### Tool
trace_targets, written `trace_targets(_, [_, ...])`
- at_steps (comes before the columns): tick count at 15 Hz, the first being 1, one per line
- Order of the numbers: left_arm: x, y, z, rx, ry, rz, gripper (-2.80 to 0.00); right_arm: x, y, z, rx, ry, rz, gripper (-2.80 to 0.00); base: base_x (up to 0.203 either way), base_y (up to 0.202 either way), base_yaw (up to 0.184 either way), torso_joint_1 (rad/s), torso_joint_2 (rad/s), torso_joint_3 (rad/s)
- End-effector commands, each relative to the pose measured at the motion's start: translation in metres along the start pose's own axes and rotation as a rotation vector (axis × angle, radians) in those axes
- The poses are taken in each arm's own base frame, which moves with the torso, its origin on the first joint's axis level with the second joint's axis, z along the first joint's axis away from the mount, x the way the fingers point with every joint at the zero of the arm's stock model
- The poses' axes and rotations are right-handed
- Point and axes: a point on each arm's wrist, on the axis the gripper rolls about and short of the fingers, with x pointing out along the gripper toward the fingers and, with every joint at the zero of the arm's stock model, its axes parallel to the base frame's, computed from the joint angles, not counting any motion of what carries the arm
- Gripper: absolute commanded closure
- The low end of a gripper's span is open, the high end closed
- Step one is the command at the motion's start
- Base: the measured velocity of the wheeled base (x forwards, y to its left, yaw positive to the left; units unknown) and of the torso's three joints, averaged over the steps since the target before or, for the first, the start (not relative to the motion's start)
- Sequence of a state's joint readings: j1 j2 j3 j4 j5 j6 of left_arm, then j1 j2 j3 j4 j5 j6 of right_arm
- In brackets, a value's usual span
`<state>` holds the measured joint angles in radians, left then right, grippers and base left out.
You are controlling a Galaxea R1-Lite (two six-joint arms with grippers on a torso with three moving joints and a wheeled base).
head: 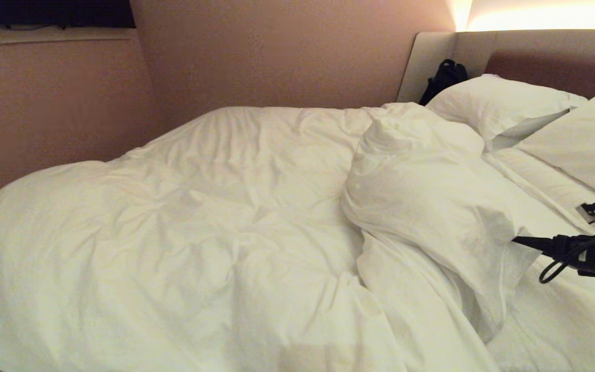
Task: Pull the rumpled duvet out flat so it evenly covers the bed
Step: Flatten the corners of the folded blanket
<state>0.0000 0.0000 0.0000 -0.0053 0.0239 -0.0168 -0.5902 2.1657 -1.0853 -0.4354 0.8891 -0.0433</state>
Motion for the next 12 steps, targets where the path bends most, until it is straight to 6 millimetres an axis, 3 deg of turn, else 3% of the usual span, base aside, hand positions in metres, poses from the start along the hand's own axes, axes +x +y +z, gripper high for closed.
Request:
trace_targets(1, [0.000, 0.000, 0.000, 0.000, -0.001, 0.001, 0.00, 0.001, 0.000, 0.000, -0.002, -0.002, 0.021, -2.80, 0.000, 0.000, 0.000, 0.000, 0.00, 0.000])
trace_targets(12, [0.000, 0.000, 0.000, 0.000, -0.001, 0.001, 0.00, 0.013, -0.012, 0.003, -0.041, -0.012, 0.073, -2.80, 0.000, 0.000, 0.000, 0.000, 0.00, 0.000])
